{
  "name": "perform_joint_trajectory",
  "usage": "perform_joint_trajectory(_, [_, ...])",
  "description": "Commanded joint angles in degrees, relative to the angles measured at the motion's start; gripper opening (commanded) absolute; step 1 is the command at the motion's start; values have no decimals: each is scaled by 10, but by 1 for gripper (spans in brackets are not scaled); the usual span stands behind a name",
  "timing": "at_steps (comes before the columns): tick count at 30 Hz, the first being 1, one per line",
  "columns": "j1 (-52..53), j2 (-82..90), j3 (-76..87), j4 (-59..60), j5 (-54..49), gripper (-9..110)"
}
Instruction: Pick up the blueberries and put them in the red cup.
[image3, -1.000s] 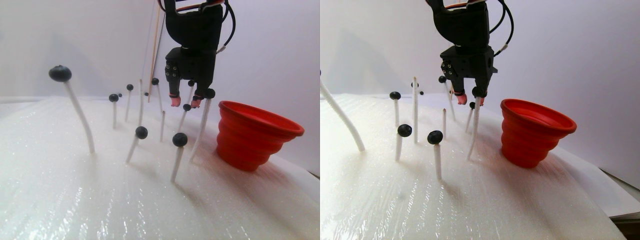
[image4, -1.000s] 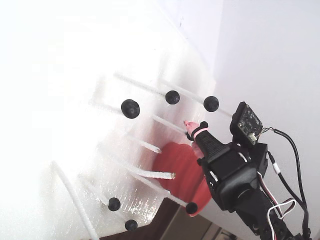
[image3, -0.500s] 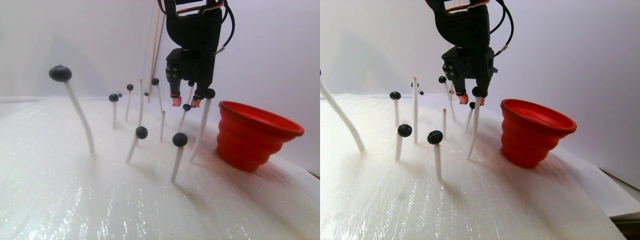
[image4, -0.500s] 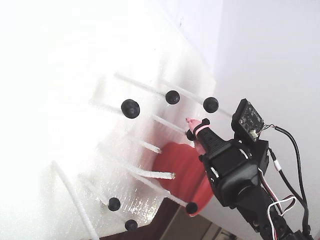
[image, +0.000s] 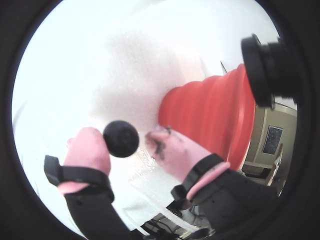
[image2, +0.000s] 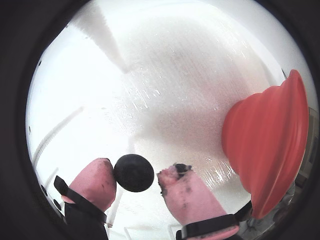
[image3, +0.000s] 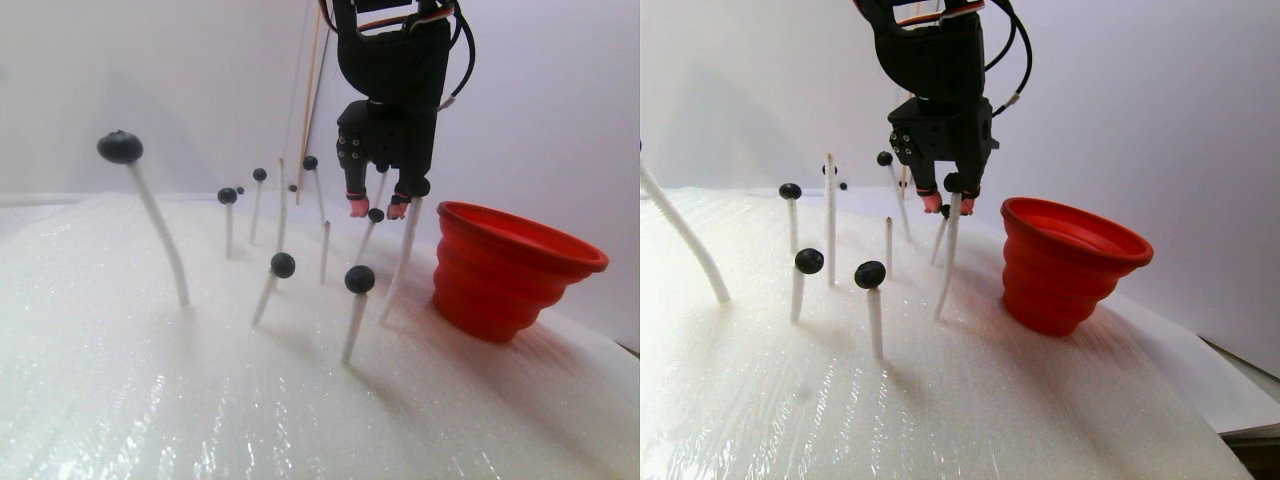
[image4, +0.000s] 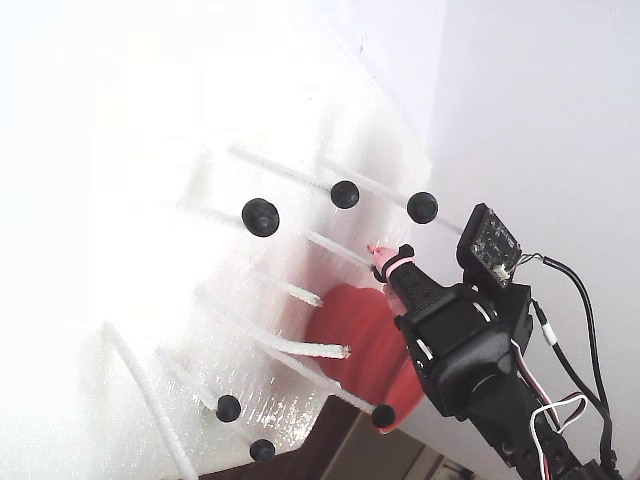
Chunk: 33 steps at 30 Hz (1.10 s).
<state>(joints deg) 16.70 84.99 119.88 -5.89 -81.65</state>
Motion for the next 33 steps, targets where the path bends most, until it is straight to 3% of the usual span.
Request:
perform_joint_trajectory(1, [37,7,-33,-18,-7,17])
perform_joint_trajectory(33, [34,-11,-11,-54,-18,12])
